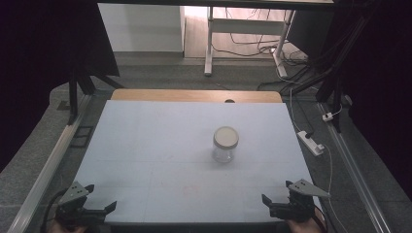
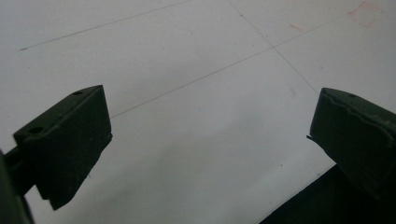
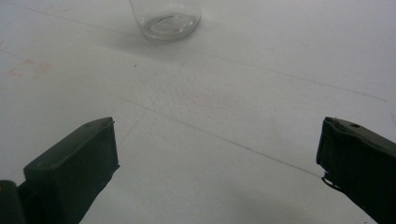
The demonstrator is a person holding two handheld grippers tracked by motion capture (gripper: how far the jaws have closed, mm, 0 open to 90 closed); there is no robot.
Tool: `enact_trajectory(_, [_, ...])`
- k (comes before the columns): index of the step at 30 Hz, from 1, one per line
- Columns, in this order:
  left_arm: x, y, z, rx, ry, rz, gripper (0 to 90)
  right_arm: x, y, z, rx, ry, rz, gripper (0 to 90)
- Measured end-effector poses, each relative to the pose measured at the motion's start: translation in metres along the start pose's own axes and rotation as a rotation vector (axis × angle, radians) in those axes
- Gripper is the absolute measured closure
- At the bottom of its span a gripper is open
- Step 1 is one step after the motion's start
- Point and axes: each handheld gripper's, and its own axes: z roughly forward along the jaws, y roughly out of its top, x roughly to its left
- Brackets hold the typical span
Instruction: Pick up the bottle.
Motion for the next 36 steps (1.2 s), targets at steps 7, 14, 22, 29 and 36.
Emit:
enact_trajectory(7, [0.000, 0.000, 0.000, 0.002, -0.001, -0.004, 0.0, 0.001, 0.007, 0.001, -0.015, 0.040, -0.021, 0.0])
enact_trajectory(14, [0.000, -0.001, 0.000, 0.007, -0.001, -0.004, 0.0, 0.008, 0.016, 0.011, -0.014, 0.070, -0.056, 0.0])
enact_trajectory(22, [0.000, 0.000, 0.000, 0.009, 0.002, -0.010, 0.0, 0.012, 0.025, 0.028, -0.046, 0.105, -0.026, 0.0])
enact_trajectory(29, [0.001, 0.000, 0.001, 0.012, 0.000, -0.012, 0.0, 0.012, 0.040, 0.046, -0.046, 0.165, -0.041, 0.1])
enact_trajectory(36, [0.000, 0.000, 0.001, 0.014, 0.002, -0.011, 0.0, 0.014, 0.045, 0.063, -0.025, 0.180, -0.063, 0.5])
